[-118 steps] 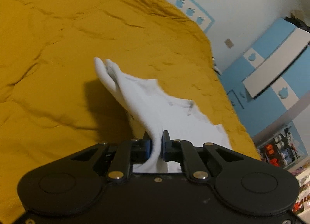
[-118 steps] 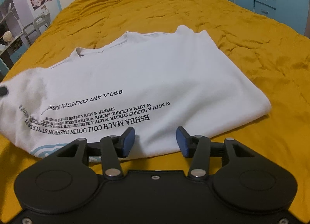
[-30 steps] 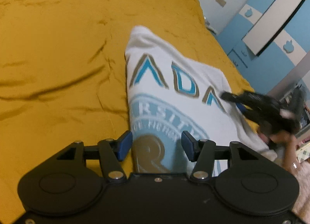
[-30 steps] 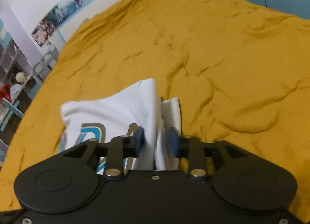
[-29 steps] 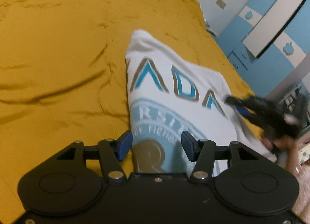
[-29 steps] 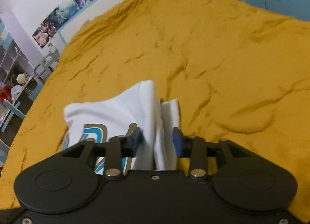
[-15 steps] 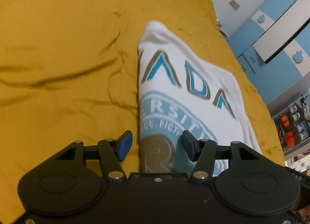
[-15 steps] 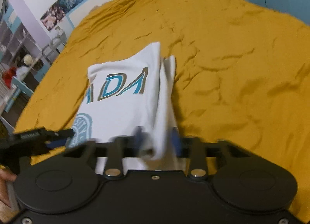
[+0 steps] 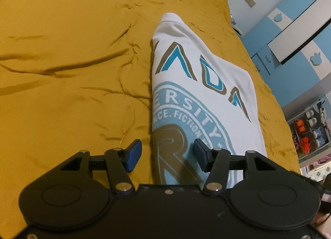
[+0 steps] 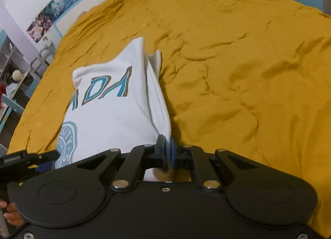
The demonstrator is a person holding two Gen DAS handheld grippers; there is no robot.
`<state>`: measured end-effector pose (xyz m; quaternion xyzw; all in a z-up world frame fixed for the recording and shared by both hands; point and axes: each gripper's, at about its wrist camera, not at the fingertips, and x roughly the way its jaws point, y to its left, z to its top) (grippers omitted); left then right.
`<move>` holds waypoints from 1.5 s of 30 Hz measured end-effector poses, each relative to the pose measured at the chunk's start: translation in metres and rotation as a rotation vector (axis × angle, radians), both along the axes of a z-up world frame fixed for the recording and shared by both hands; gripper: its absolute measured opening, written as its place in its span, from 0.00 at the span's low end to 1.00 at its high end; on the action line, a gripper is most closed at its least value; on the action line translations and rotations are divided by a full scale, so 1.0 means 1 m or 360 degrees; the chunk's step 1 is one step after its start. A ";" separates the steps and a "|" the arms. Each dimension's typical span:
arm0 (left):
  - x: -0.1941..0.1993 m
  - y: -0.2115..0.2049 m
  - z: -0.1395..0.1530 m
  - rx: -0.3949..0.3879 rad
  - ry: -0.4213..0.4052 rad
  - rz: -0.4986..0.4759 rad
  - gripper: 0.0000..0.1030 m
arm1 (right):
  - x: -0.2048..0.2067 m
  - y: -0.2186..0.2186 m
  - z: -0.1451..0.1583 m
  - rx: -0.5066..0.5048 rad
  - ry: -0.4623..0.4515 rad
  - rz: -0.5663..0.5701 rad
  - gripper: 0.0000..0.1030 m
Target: Fold small clothes
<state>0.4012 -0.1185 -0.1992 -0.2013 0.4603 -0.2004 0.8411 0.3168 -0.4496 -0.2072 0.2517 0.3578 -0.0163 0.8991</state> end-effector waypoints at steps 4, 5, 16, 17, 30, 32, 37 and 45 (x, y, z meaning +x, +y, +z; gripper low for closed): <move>-0.023 0.004 0.017 0.0006 -0.0055 -0.0060 0.54 | -0.010 -0.005 0.013 0.0053 -0.0056 -0.0022 0.28; -0.031 0.004 0.020 0.0020 -0.0079 -0.0081 0.55 | -0.014 -0.005 0.017 0.0048 -0.0073 -0.0013 0.32; -0.074 -0.018 0.014 0.0323 -0.0247 -0.0332 0.30 | -0.028 0.014 0.014 0.0028 -0.0055 0.0074 0.41; -0.074 -0.017 0.012 0.0326 -0.0235 -0.0335 0.26 | -0.028 0.014 0.013 0.0027 -0.0053 0.0067 0.41; -0.065 -0.005 0.003 0.0147 -0.0213 -0.0239 0.04 | -0.024 0.019 0.012 -0.0009 -0.0027 0.0058 0.11; -0.069 0.002 0.012 0.0115 -0.0251 -0.0204 0.04 | -0.029 0.018 0.019 0.0011 -0.0073 0.0055 0.09; -0.066 0.008 0.005 0.0116 -0.0178 -0.0193 0.04 | -0.034 0.020 0.023 0.0009 -0.0055 0.0073 0.08; -0.064 0.009 0.001 0.0103 -0.0126 -0.0253 0.06 | -0.030 0.013 0.000 0.0035 0.0023 0.0117 0.20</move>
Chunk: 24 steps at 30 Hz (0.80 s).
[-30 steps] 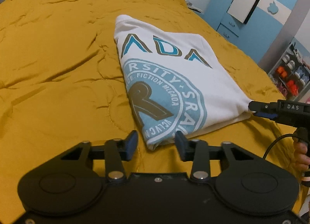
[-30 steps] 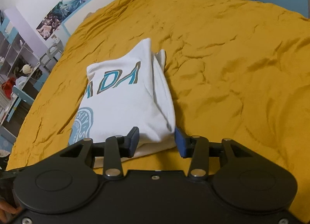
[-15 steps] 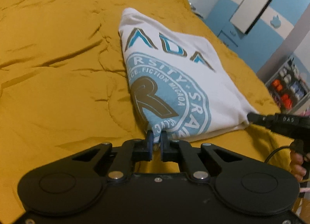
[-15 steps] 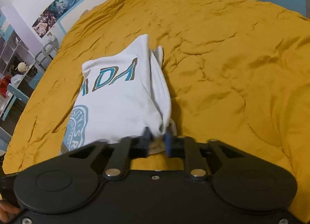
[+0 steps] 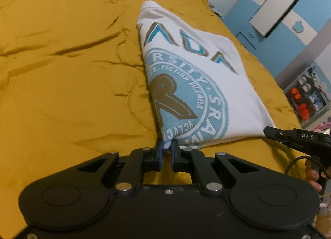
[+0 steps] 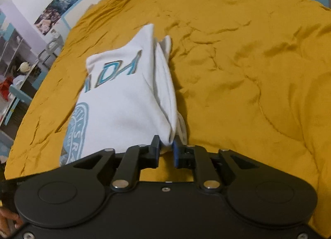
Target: Fold small clothes
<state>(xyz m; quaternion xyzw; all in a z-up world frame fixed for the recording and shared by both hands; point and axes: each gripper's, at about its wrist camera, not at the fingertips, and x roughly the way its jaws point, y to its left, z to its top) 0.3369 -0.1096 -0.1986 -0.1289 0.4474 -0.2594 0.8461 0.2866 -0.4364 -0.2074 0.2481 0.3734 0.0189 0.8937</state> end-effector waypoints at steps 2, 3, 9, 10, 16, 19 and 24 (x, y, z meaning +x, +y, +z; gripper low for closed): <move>-0.001 0.007 0.011 -0.0009 -0.0048 0.0009 0.11 | -0.002 -0.003 0.010 0.0018 -0.0046 0.0024 0.37; 0.001 0.011 0.019 -0.0012 -0.0078 0.0025 0.16 | -0.003 -0.005 0.016 0.0007 -0.0088 0.0031 0.48; 0.049 0.027 0.037 -0.0057 -0.0160 0.0142 0.41 | 0.031 -0.013 0.043 -0.0125 -0.0262 0.0047 0.49; 0.061 0.028 0.036 -0.0074 -0.0158 0.0169 0.42 | 0.043 -0.015 0.045 -0.0144 -0.0290 0.0056 0.49; 0.138 0.024 0.024 -0.0206 -0.0124 0.0305 0.46 | 0.111 -0.017 0.044 -0.0194 -0.0346 0.0093 0.49; 0.172 0.020 0.017 -0.0277 -0.0086 0.0355 0.49 | 0.141 -0.016 0.039 -0.0202 -0.0338 0.0088 0.49; 0.208 0.018 0.007 -0.0365 -0.0041 0.0411 0.54 | 0.174 -0.019 0.030 -0.0215 -0.0319 0.0076 0.49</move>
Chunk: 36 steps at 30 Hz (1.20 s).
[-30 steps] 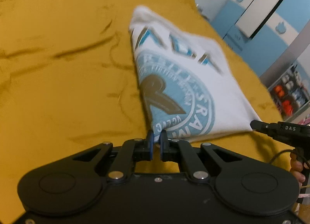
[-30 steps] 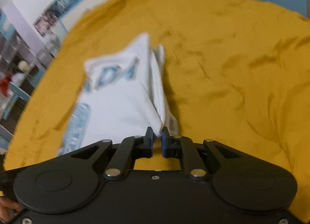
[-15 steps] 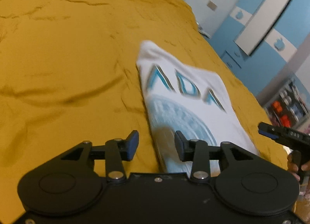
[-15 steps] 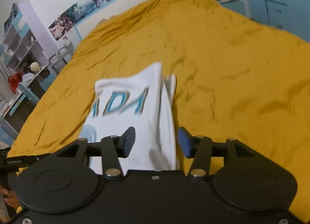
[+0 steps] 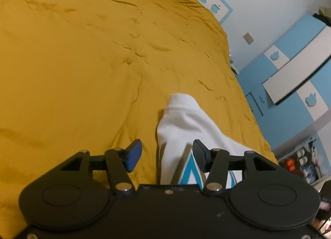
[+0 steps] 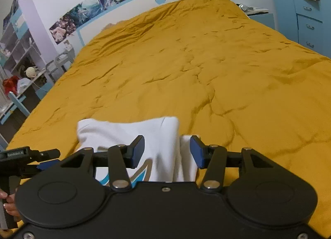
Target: Fold small clothes
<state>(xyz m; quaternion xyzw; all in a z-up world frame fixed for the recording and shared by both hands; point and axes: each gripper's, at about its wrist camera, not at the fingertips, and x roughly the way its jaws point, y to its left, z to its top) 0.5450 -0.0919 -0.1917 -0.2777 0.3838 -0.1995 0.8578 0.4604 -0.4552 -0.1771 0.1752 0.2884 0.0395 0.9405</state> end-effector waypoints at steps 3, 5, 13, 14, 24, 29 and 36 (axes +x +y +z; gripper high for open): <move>0.017 -0.004 -0.006 -0.0048 0.0034 0.0007 0.54 | 0.013 0.001 -0.004 -0.0020 0.0028 0.0004 0.49; 0.025 -0.012 -0.008 -0.0060 0.0041 0.0010 0.54 | 0.019 0.002 -0.007 -0.0034 0.0043 -0.0007 0.49; 0.038 -0.027 -0.021 -0.0128 0.0088 -0.0008 0.34 | 0.029 0.002 -0.012 -0.0043 0.0075 -0.0011 0.48; 0.038 -0.029 -0.022 -0.0119 0.0086 -0.0016 0.14 | 0.032 0.001 -0.012 -0.0046 0.0079 -0.0009 0.45; 0.040 -0.029 -0.007 -0.0079 -0.0007 0.0019 0.01 | 0.034 0.004 -0.001 -0.0065 0.0053 -0.0021 0.06; 0.051 -0.041 -0.024 0.0060 0.0029 -0.0006 0.02 | 0.051 -0.002 -0.029 -0.0050 0.0149 -0.0050 0.08; 0.043 -0.039 -0.016 0.0117 0.0012 -0.0025 0.06 | 0.041 -0.008 -0.021 0.0014 0.0140 -0.0068 0.31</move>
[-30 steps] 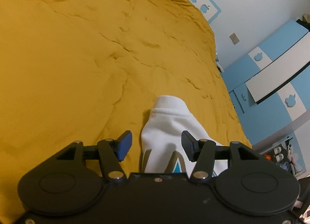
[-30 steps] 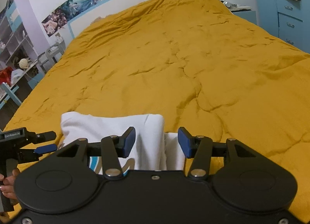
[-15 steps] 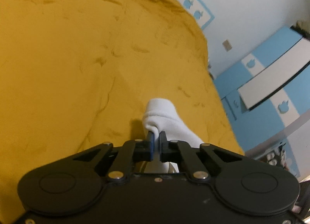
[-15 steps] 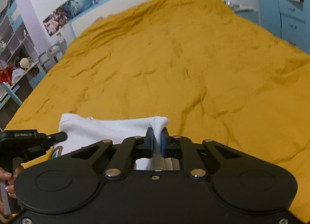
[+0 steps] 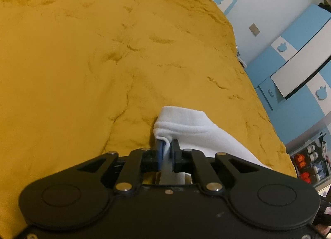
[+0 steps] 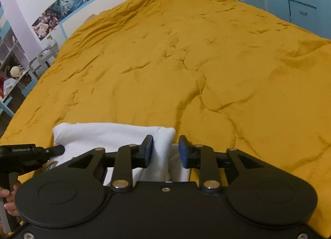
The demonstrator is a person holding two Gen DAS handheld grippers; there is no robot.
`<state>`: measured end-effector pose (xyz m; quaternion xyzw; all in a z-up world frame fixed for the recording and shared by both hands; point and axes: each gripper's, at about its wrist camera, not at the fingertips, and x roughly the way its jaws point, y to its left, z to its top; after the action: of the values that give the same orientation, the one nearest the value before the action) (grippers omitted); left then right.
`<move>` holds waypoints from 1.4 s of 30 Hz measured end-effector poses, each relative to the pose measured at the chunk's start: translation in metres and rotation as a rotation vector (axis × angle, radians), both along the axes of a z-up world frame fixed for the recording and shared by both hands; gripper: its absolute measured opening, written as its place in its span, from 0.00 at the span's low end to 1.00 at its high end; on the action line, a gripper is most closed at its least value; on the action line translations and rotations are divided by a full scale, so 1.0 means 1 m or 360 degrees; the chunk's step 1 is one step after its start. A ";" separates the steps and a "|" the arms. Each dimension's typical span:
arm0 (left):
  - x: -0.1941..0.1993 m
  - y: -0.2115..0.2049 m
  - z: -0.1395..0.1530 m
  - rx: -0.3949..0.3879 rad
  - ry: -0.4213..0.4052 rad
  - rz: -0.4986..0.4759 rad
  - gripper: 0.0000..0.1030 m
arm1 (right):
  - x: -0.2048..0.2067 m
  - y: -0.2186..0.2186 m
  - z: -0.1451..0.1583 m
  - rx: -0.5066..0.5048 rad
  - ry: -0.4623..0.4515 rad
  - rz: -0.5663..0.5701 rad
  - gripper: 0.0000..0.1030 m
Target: Fold small clothes
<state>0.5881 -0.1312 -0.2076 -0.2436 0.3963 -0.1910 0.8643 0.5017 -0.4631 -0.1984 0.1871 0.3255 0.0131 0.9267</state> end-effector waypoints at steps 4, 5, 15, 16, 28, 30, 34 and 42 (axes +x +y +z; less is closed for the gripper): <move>-0.030 0.018 0.026 -0.0026 -0.0059 -0.0012 0.11 | -0.034 0.005 0.024 -0.0069 -0.0030 0.0070 0.40; -0.043 0.023 0.032 -0.0020 -0.0066 -0.0017 0.18 | -0.045 0.006 0.028 -0.0078 -0.0031 0.0092 0.41; -0.170 0.043 0.034 -0.0052 0.0039 -0.0132 0.53 | -0.152 0.012 0.033 0.0013 0.0064 0.0128 0.46; -0.179 0.042 0.032 -0.0053 0.0051 -0.0140 0.54 | -0.158 0.016 0.032 0.0019 0.0072 0.0132 0.46; -0.205 0.030 -0.005 -0.0122 0.0288 -0.0134 0.64 | -0.186 0.030 0.008 0.0047 0.0181 0.0078 0.40; -0.205 0.027 -0.006 -0.0137 0.0286 -0.0150 0.61 | -0.186 0.031 0.007 0.0047 0.0185 0.0079 0.30; -0.207 0.022 -0.003 -0.0150 0.0271 -0.0182 0.24 | -0.189 0.032 0.009 0.0032 0.0176 0.0067 0.17; -0.208 0.031 0.009 -0.0174 0.0229 -0.0205 0.10 | -0.205 0.029 0.023 0.0066 0.0093 0.0067 0.10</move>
<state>0.3801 -0.0999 -0.1985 -0.2775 0.4612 -0.2495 0.8050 0.2967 -0.4337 -0.1749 0.1998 0.3559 0.0340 0.9123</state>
